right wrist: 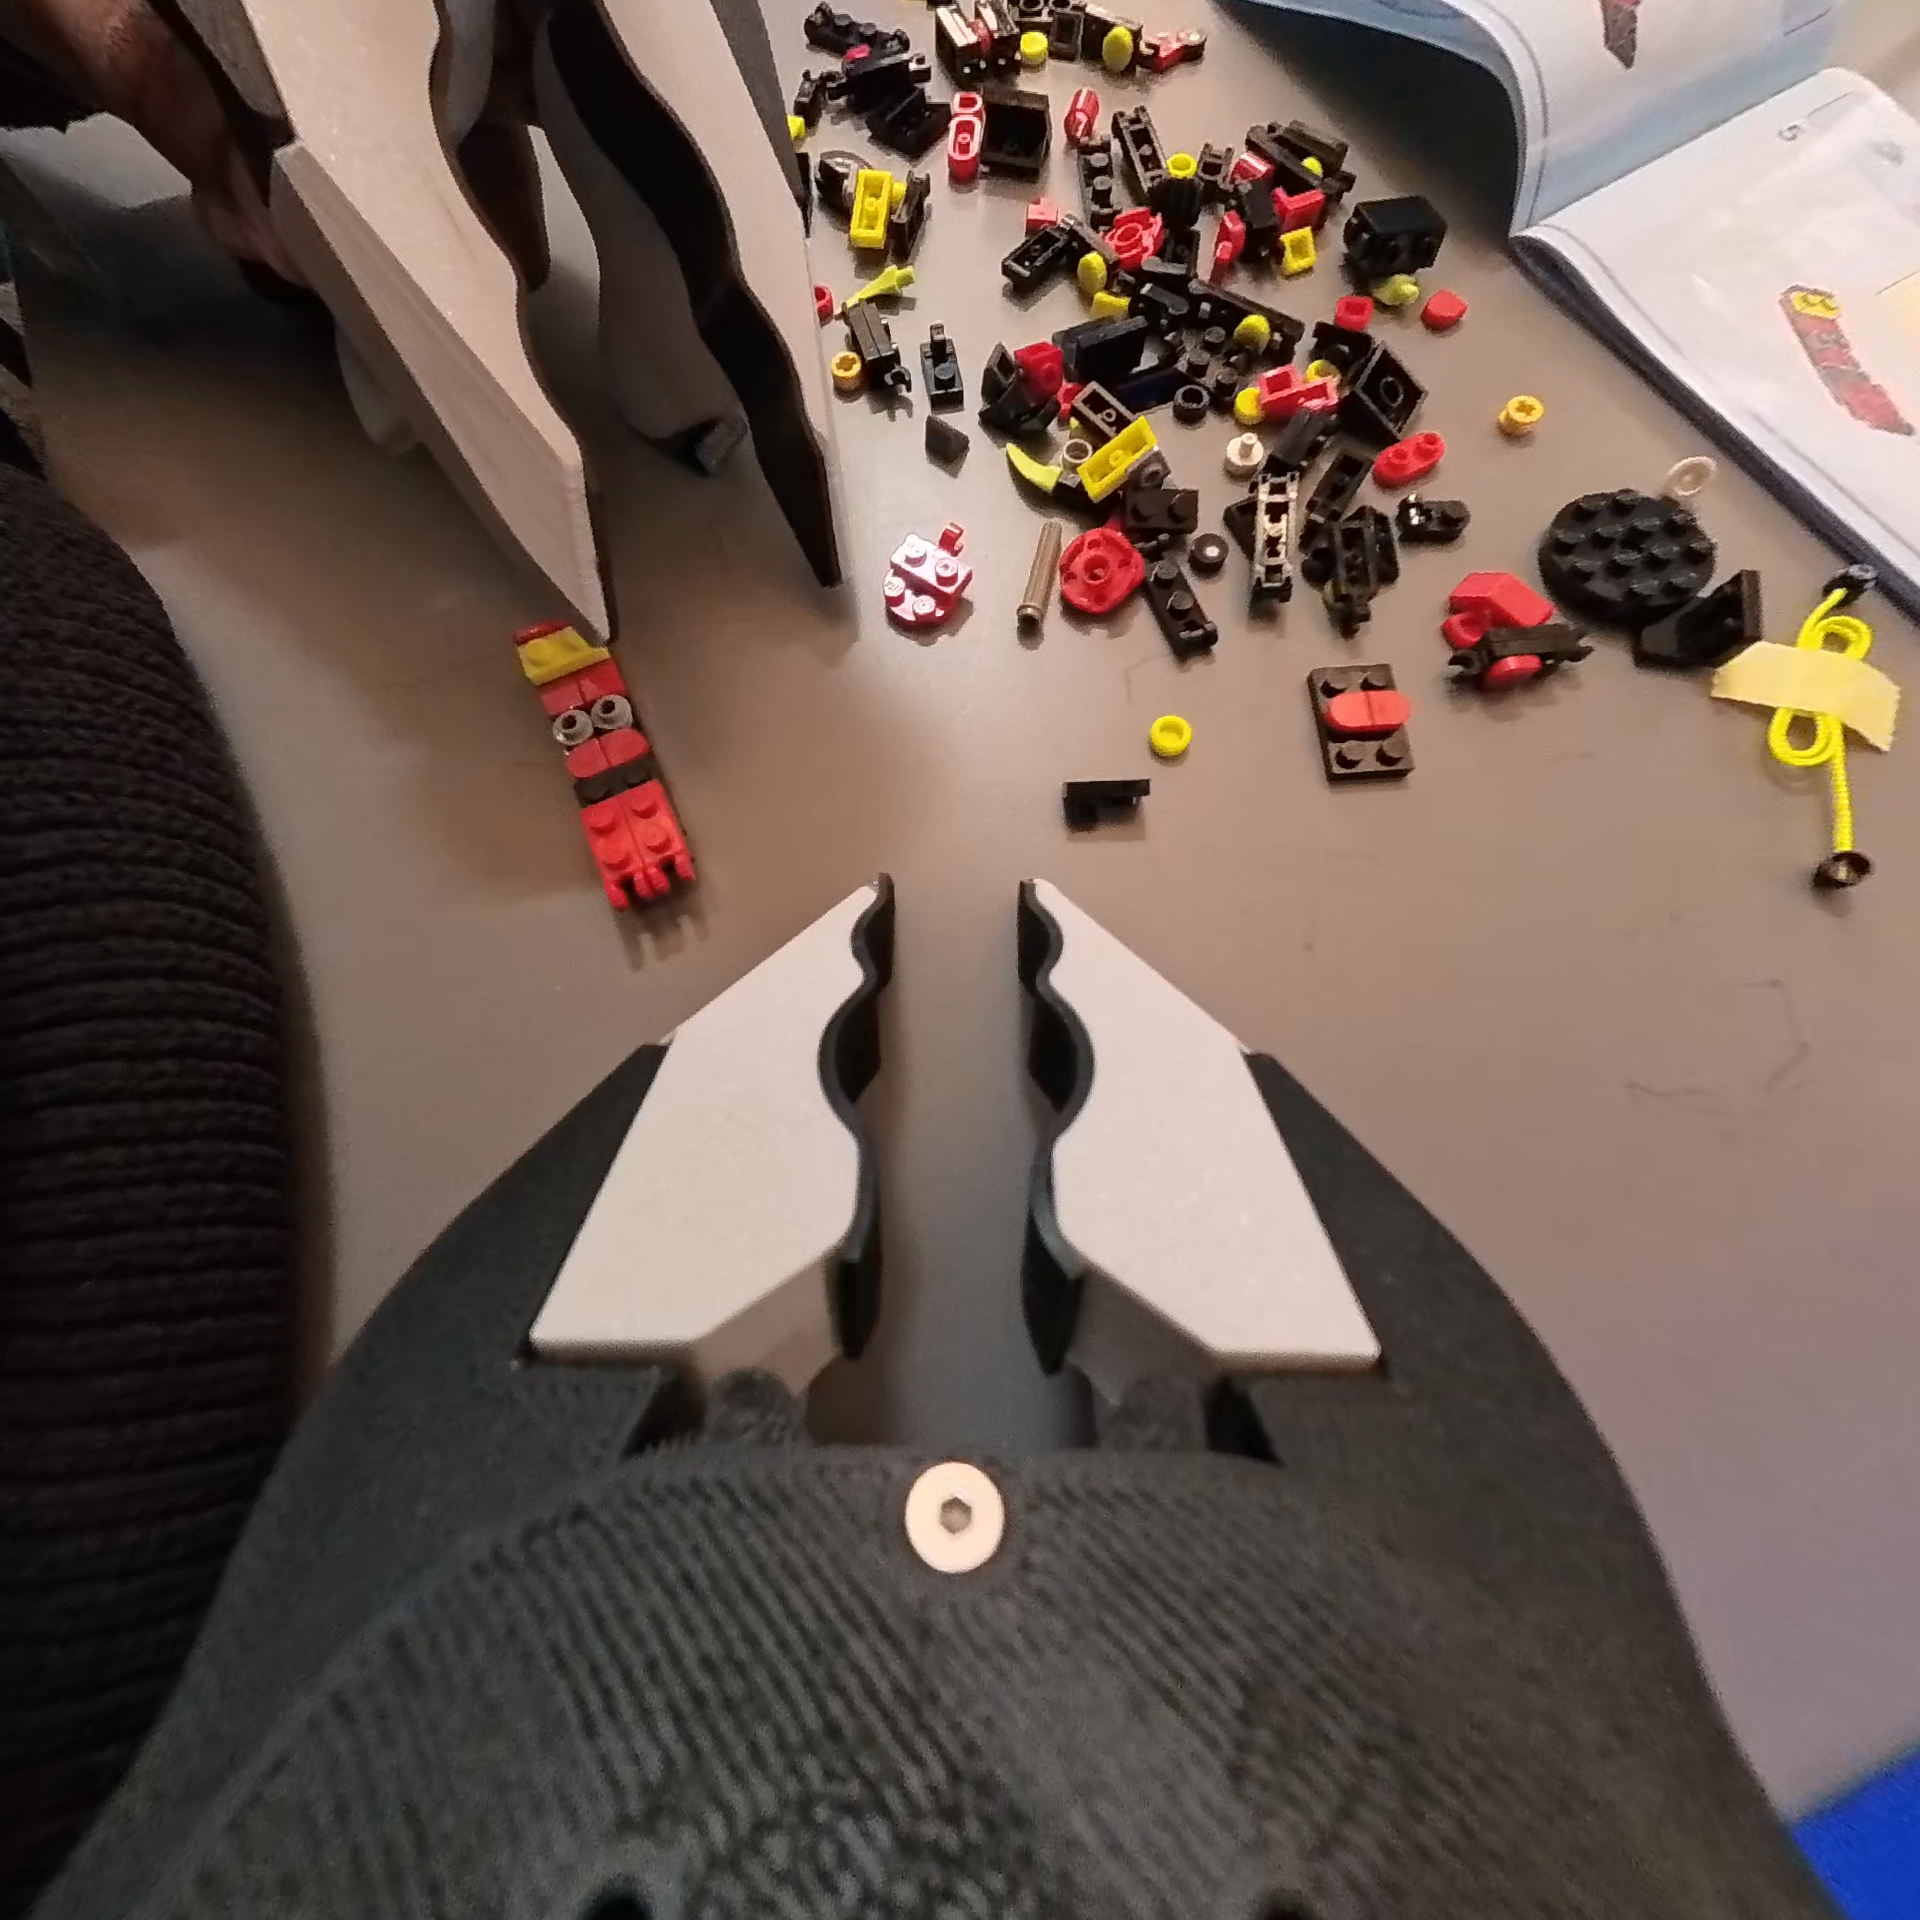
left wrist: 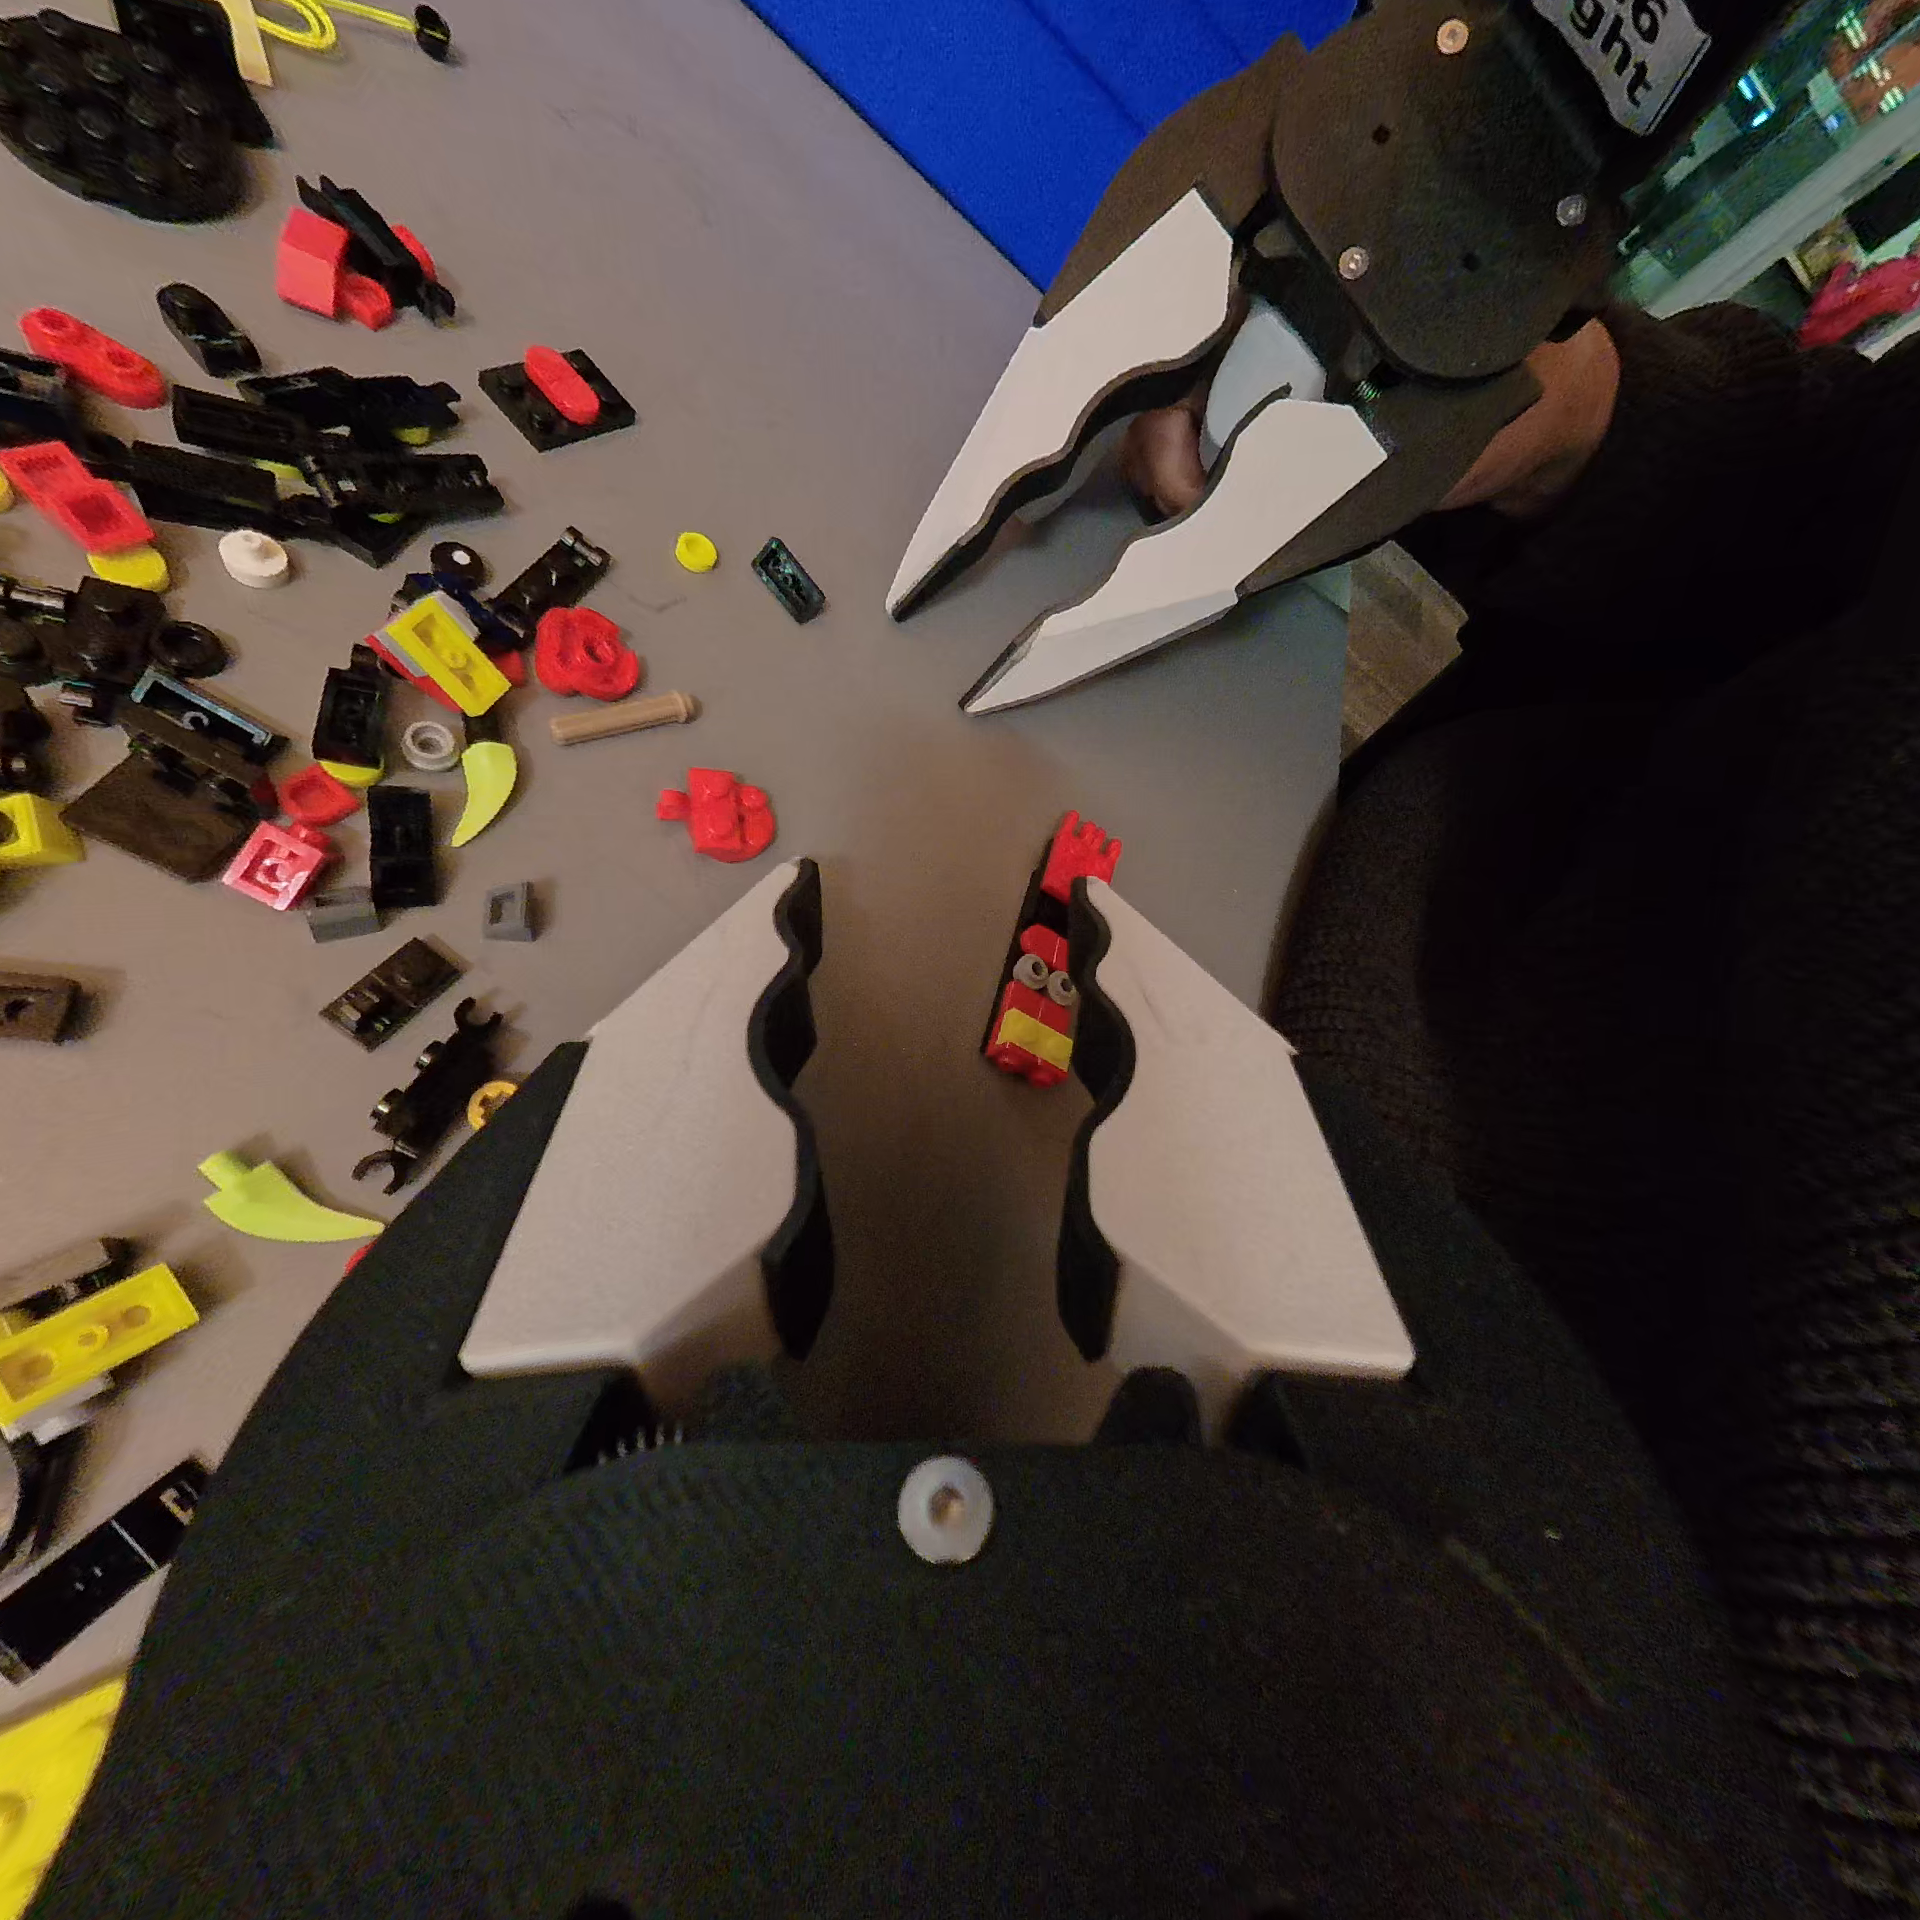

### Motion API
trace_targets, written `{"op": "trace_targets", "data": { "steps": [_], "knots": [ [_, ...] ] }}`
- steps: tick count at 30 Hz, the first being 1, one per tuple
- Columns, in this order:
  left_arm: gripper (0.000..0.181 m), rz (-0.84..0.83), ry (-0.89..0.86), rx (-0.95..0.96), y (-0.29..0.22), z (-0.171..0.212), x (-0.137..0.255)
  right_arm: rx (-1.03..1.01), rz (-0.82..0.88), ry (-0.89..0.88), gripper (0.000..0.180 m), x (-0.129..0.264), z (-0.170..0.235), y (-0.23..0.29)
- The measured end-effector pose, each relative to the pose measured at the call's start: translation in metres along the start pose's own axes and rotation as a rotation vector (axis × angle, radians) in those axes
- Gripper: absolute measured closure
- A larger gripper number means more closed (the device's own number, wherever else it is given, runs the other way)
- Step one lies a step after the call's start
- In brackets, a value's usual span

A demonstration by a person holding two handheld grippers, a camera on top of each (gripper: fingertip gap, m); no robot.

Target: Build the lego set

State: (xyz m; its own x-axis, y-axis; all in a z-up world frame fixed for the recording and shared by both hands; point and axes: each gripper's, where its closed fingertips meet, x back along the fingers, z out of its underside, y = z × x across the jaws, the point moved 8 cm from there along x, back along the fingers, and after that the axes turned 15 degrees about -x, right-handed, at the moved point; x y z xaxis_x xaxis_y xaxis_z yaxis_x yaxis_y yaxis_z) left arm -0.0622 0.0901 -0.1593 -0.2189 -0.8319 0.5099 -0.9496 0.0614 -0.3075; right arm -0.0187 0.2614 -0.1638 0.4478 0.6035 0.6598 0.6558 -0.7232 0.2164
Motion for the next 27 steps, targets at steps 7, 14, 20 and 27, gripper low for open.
{"op": "trace_targets", "data": {
  "steps": [7, 14, 20, 27],
  "knots": [
    [0.135, -0.016, -0.036, -0.002, 0.001, -0.002, 0.004, -0.001, 0.012, -0.001, 0.156, -0.001, 0.0, 0.001],
    [0.132, -0.415, -0.21, 0.101, 0.037, -0.037, 0.03, -0.056, 0.126, 0.078, 0.124, 0.008, -0.002, -0.004],
    [0.128, -0.452, -0.05, 0.089, 0.109, -0.105, -0.006, -0.055, 0.127, -0.044, 0.095, 0.031, -0.009, 0.002],
    [0.118, -0.591, 0.239, 0.106, 0.202, -0.125, -0.067, -0.059, 0.098, -0.141, 0.095, 0.058, -0.018, 0.013]
  ]
}}
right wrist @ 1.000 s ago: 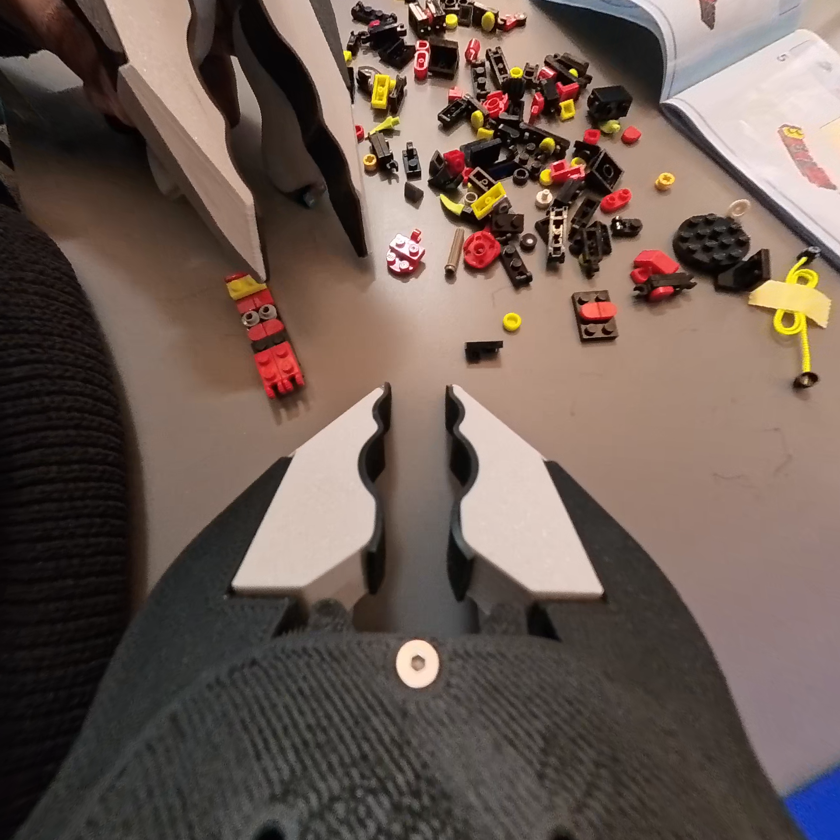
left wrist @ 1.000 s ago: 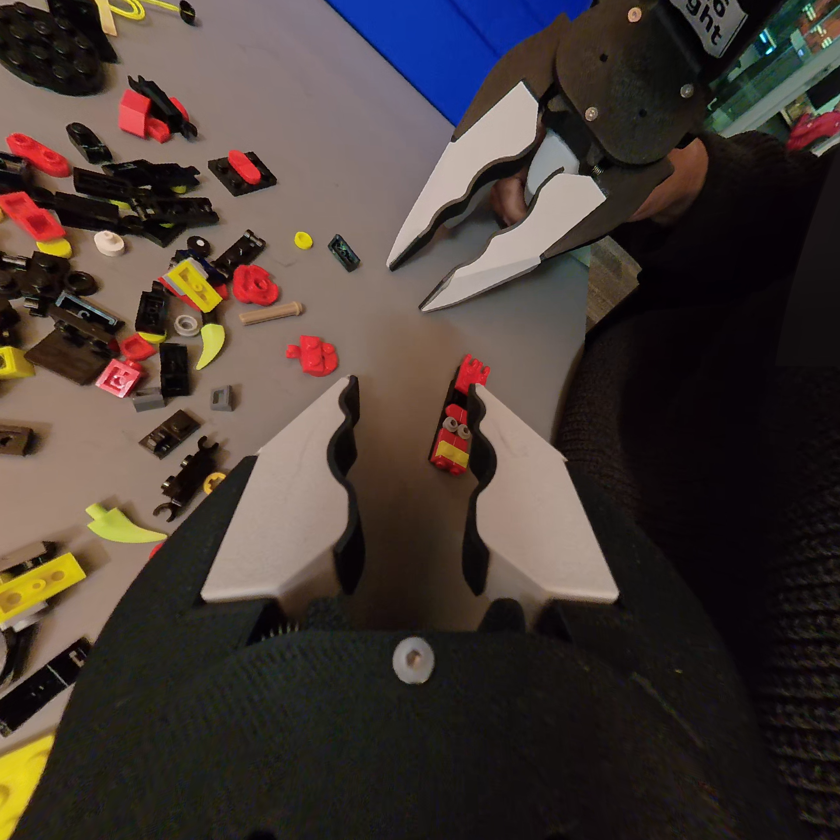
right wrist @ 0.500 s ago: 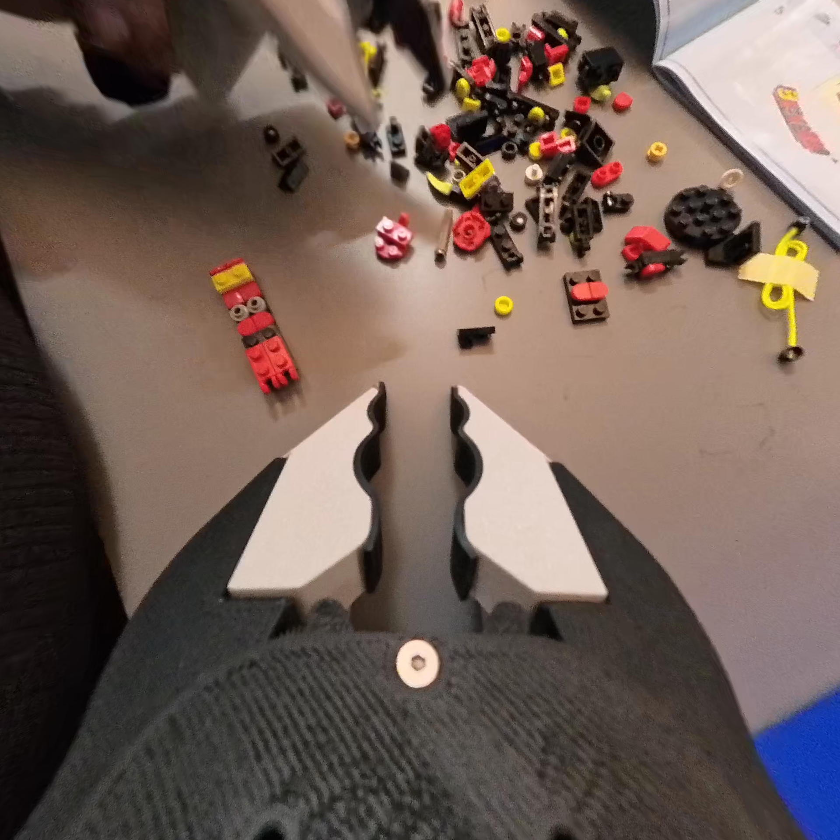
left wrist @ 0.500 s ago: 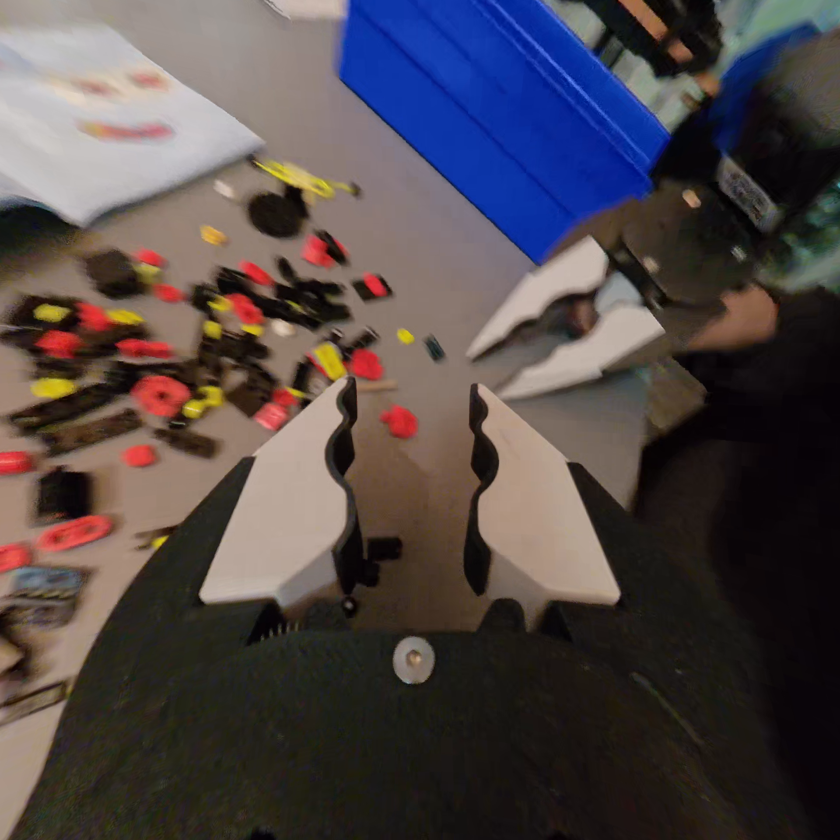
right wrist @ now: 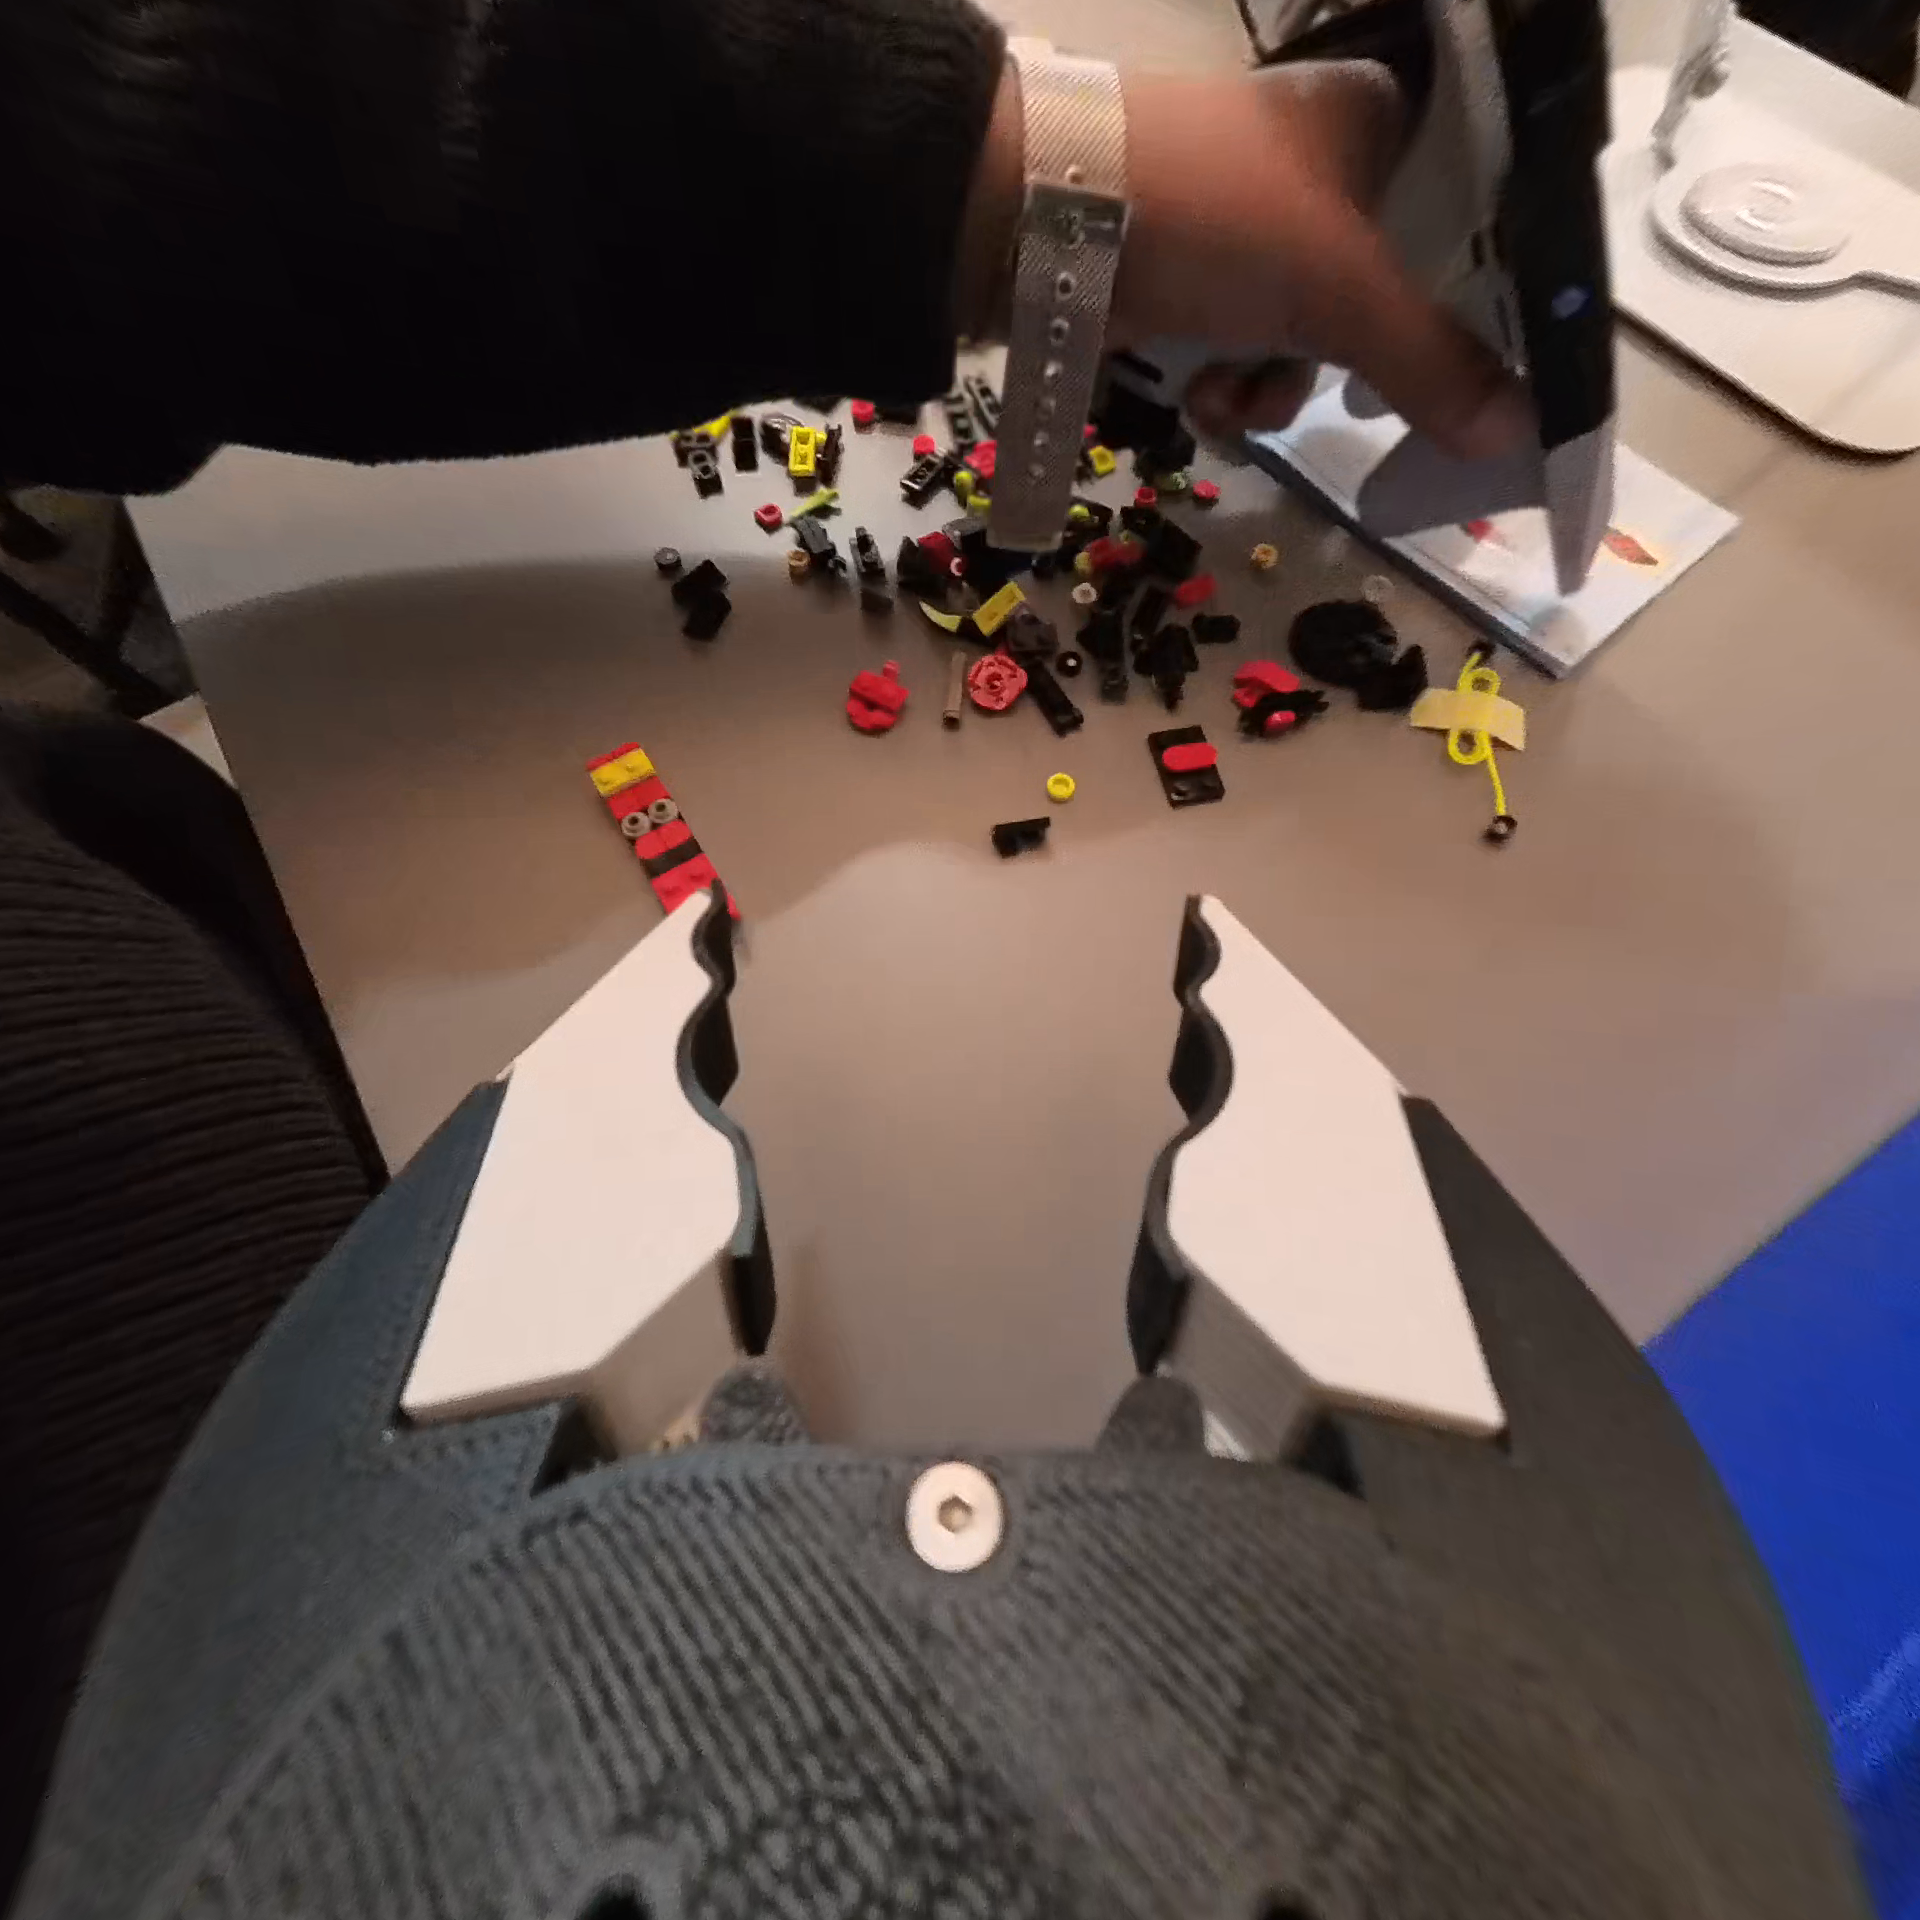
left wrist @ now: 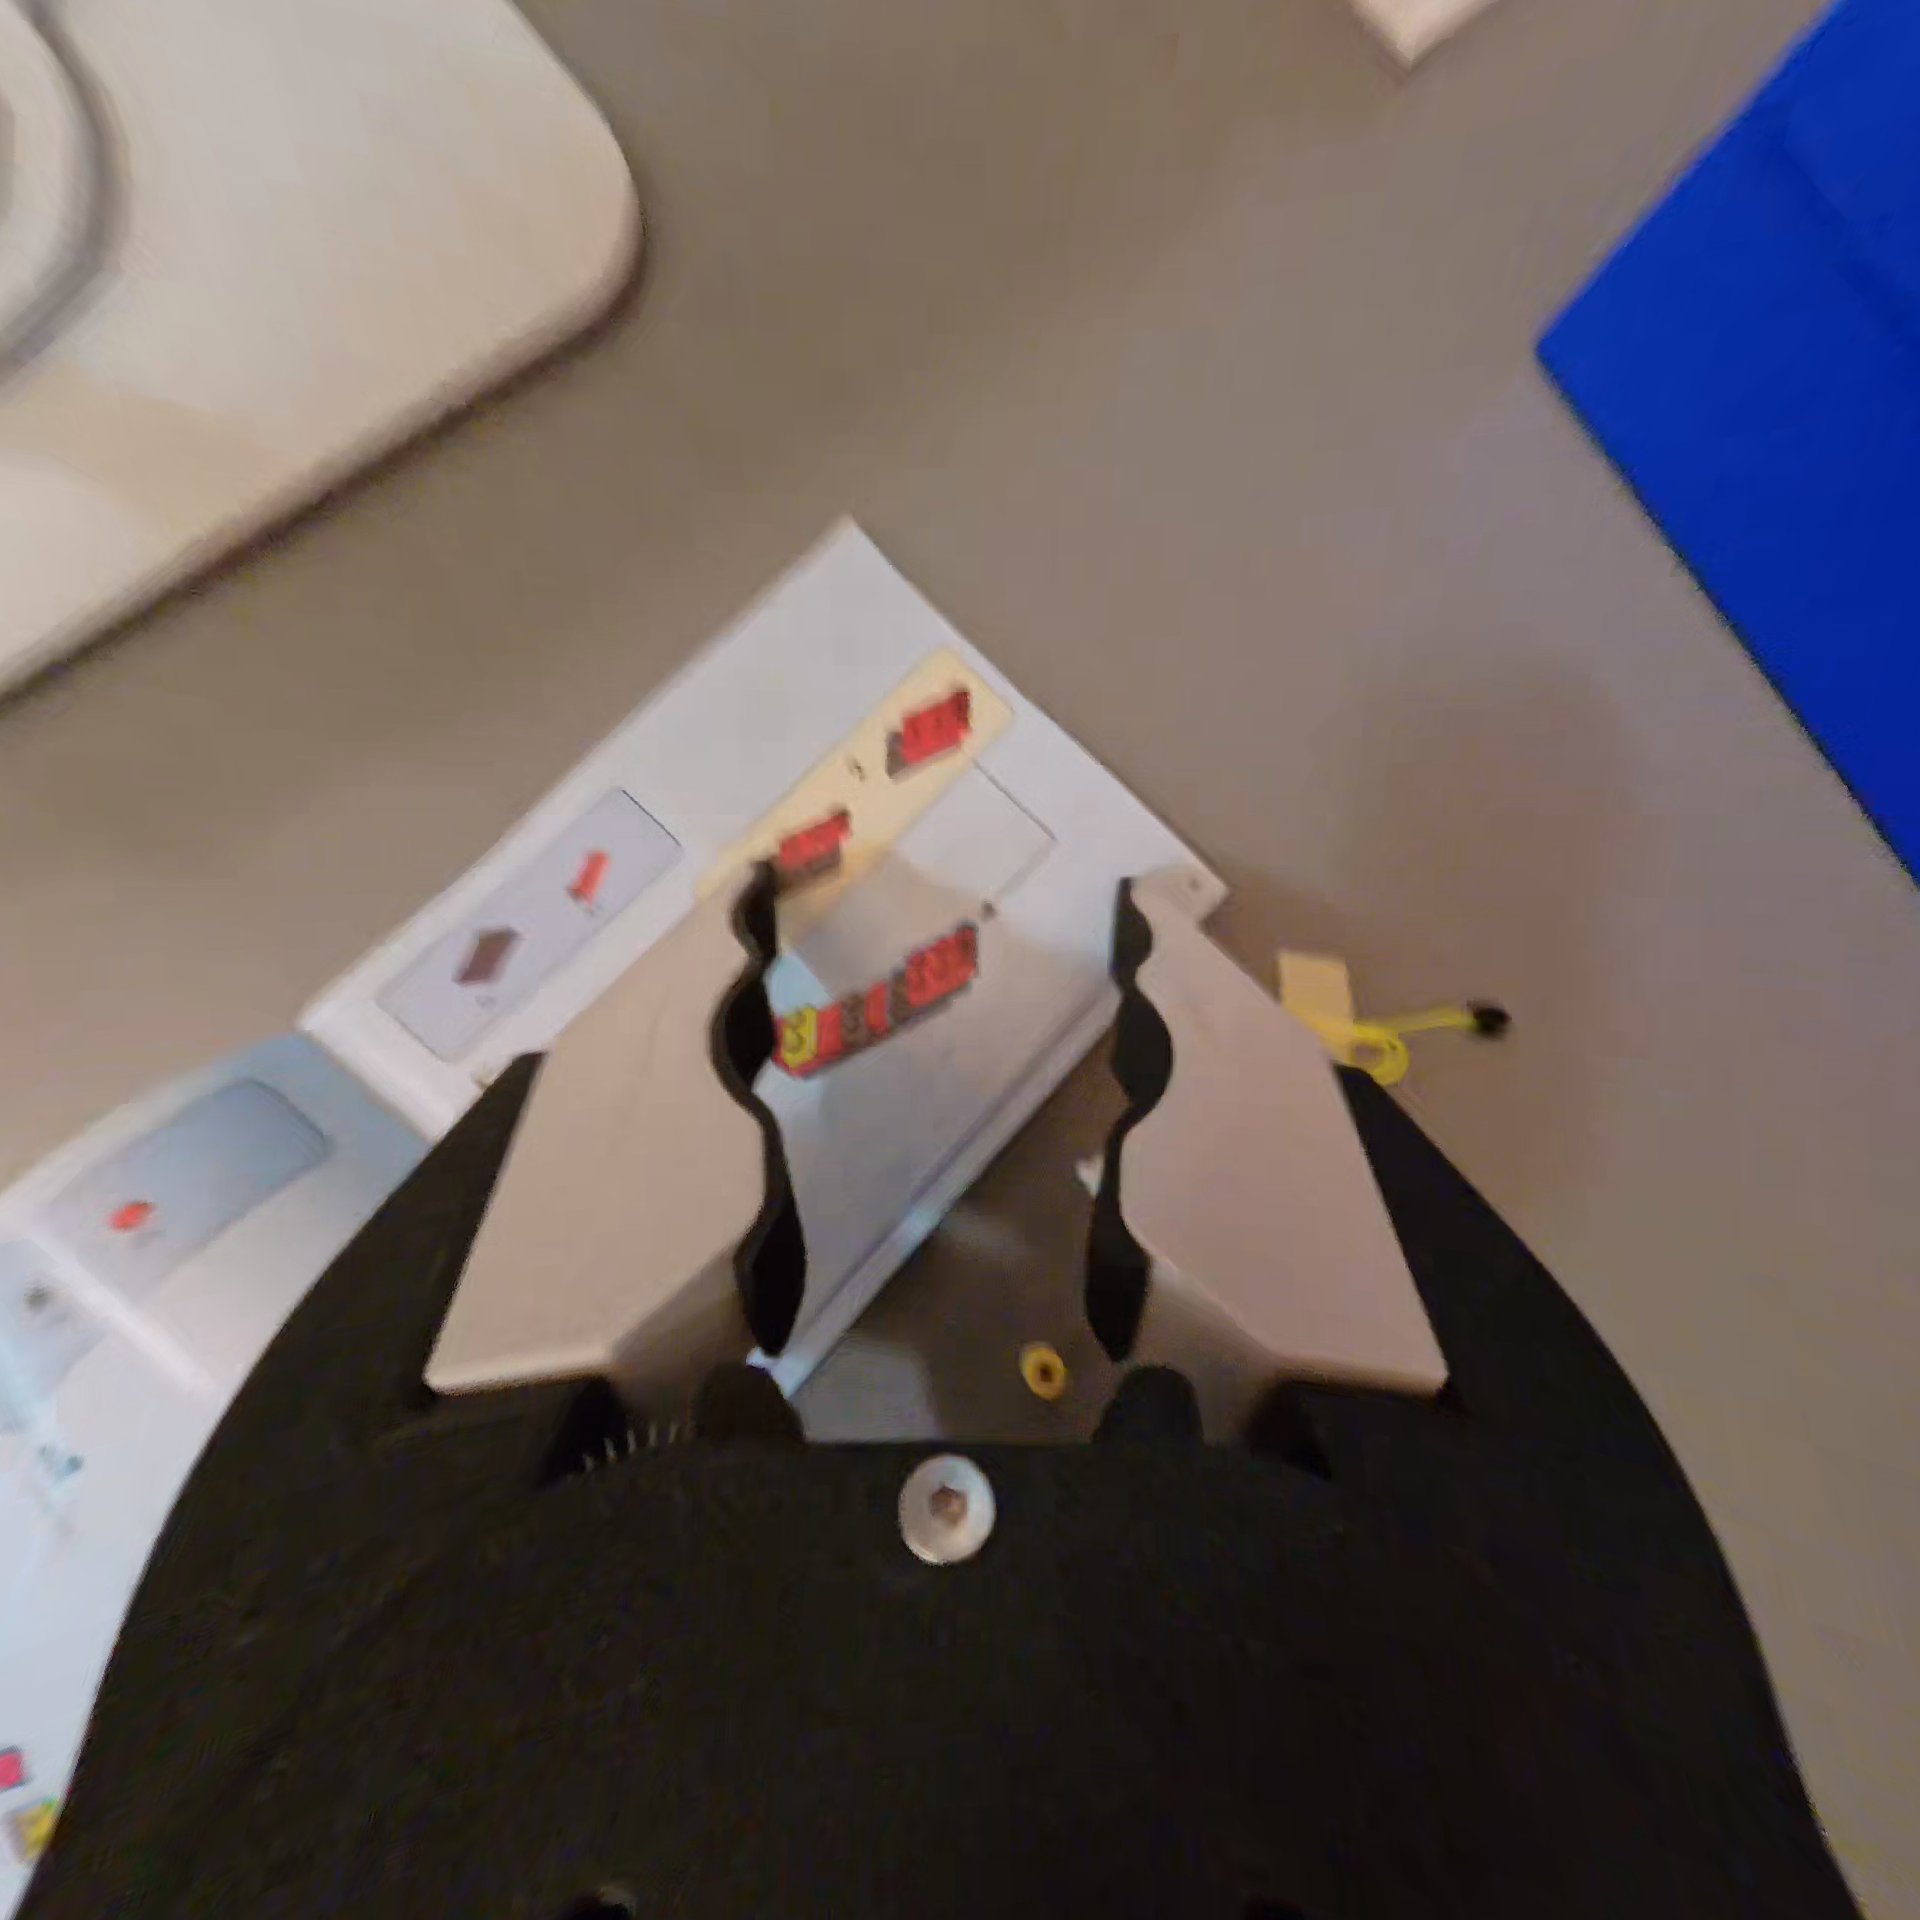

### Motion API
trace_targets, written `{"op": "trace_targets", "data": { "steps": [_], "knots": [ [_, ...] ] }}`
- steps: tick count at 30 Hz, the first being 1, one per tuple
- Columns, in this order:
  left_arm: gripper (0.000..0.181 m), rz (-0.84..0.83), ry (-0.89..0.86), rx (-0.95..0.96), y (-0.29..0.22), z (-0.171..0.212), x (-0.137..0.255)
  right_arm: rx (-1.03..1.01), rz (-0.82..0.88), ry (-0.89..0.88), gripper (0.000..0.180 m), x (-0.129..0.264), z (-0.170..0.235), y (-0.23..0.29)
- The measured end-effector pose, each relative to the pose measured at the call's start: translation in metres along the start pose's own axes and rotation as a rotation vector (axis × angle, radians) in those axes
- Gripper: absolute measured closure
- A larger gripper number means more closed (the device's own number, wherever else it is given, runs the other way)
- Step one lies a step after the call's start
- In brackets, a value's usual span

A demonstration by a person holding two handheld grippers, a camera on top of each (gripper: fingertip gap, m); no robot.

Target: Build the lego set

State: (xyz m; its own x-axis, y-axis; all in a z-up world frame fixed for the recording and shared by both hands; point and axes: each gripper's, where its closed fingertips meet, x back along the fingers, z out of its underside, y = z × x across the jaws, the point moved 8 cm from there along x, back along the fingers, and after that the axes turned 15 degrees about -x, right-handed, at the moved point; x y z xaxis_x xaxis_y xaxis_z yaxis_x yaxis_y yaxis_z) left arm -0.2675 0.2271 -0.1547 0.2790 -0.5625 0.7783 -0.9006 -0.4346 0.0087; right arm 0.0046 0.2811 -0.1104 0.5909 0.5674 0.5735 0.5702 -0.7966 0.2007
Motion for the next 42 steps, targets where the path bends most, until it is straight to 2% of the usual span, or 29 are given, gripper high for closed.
{"op": "trace_targets", "data": {
  "steps": [2, 4, 9, 12, 13, 15, 17, 18, 21, 24, 25, 27, 32, 37, 42],
  "knots": [
    [0.127, -0.071, 0.002, -0.06, 0.001, 0.002, -0.003, -0.029, 0.011, -0.006, 0.095, 0.005, 0.003, -0.005],
    [0.128, -0.105, -0.008, -0.114, -0.001, 0.007, -0.002, -0.079, 0.008, -0.017, 0.095, 0.01, 0.006, -0.009],
    [0.164, -0.101, -0.062, -0.077, 0.001, 0.016, 0.003, -0.161, 0.012, -0.017, 0.097, 0.014, 0.017, -0.018],
    [0.169, -0.057, -0.065, -0.027, 0.004, 0.017, 0.005, -0.161, 0.034, 0.009, 0.097, 0.011, 0.021, -0.019],
    [0.163, -0.03, -0.063, -0.003, 0.004, 0.016, 0.006, -0.156, 0.037, 0.012, 0.098, 0.011, 0.021, -0.018],
    [0.131, 0.039, -0.087, 0.028, -0.002, 0.013, 0.008, -0.138, 0.05, 0.016, 0.101, 0.009, 0.023, -0.018],
    [0.109, 0.042, -0.103, 0.011, -0.006, 0.011, 0.006, -0.125, 0.053, 0.033, 0.103, 0.006, 0.024, -0.018],
    [0.106, 0.019, -0.094, -0.017, -0.007, 0.011, 0.004, -0.124, 0.05, 0.041, 0.105, 0.005, 0.025, -0.018],
    [0.112, -0.093, -0.06, -0.121, -0.005, 0.012, -0.002, -0.132, 0.041, 0.061, 0.107, 0.0, 0.027, -0.02],
    [0.113, -0.113, -0.07, -0.11, -0.005, 0.011, -0.004, -0.143, 0.037, 0.077, 0.107, -0.004, 0.027, -0.023],
    [0.118, -0.111, -0.072, -0.116, -0.004, 0.012, -0.003, -0.144, 0.037, 0.083, 0.107, -0.006, 0.028, -0.023],
    [0.148, -0.11, -0.086, -0.097, -0.001, 0.013, -0.002, -0.14, 0.039, 0.095, 0.107, -0.008, 0.03, -0.024],
    [0.181, -0.055, -0.122, -0.026, 0.008, 0.016, 0.005, -0.123, 0.053, 0.116, 0.11, -0.011, 0.032, -0.026],
    [0.181, 0.071, -0.327, 0.107, 0.01, 0.01, 0.032, -0.091, 0.055, 0.095, 0.122, -0.011, 0.029, -0.024],
    [0.178, 0.321, -0.508, 0.376, 0.018, 0.016, 0.059, -0.077, 0.062, -0.034, 0.126, -0.015, 0.013, -0.018]
  ]
}}
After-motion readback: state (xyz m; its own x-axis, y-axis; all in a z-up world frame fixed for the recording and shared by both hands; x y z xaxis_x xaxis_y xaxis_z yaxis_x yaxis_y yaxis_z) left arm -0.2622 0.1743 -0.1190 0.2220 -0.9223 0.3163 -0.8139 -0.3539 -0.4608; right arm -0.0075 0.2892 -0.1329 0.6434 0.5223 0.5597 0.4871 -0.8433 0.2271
